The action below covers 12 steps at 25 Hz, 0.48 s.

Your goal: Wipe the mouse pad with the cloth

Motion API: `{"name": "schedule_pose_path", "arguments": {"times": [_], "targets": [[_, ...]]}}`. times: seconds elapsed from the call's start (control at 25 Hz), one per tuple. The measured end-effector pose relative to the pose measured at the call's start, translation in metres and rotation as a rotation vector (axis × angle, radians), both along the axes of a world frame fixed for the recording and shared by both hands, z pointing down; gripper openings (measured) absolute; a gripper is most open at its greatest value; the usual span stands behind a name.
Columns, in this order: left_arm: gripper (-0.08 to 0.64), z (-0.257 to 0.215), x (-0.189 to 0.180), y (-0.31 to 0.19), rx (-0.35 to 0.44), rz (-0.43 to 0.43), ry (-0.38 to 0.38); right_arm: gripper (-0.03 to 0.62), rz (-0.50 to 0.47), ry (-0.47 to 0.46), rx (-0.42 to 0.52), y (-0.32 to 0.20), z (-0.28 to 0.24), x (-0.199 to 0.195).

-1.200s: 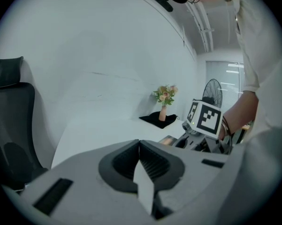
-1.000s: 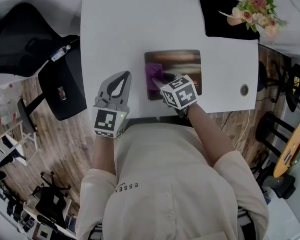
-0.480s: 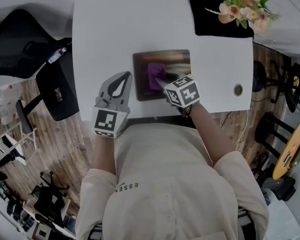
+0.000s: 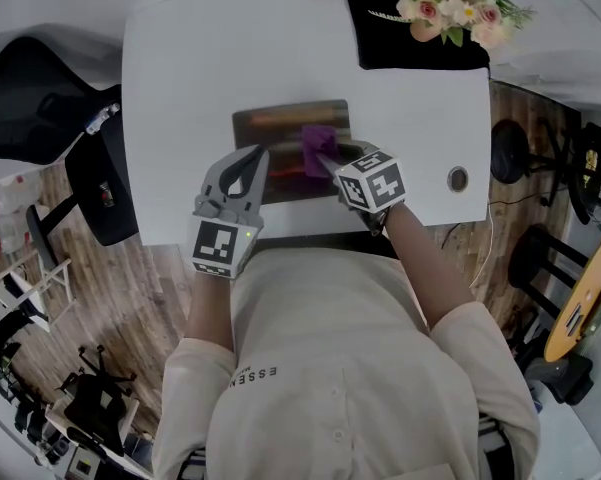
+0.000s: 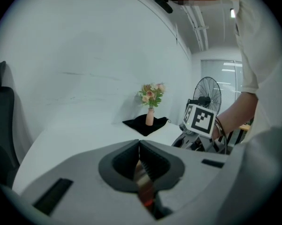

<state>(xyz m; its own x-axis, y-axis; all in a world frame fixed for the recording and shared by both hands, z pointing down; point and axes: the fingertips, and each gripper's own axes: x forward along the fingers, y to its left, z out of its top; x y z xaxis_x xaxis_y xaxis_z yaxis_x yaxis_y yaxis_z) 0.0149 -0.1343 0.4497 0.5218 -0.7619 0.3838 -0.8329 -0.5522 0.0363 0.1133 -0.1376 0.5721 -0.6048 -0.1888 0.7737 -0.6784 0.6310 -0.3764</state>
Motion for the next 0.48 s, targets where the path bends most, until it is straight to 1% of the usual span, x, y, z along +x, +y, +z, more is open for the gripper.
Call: {"name": "schedule_pose_path", "arguments": {"times": [0.24,0.48], "targets": [[0.003,0.004,0.028,0.004,0.0,-0.012,-0.007,0.1,0.02,0.003,0.01,-0.005,0.002,0.036],[0.003,0.004,0.032,0.004,0.012,-0.062,-0.04,0.1,0.038,0.02,0.02,-0.009,0.003,0.067]]}}
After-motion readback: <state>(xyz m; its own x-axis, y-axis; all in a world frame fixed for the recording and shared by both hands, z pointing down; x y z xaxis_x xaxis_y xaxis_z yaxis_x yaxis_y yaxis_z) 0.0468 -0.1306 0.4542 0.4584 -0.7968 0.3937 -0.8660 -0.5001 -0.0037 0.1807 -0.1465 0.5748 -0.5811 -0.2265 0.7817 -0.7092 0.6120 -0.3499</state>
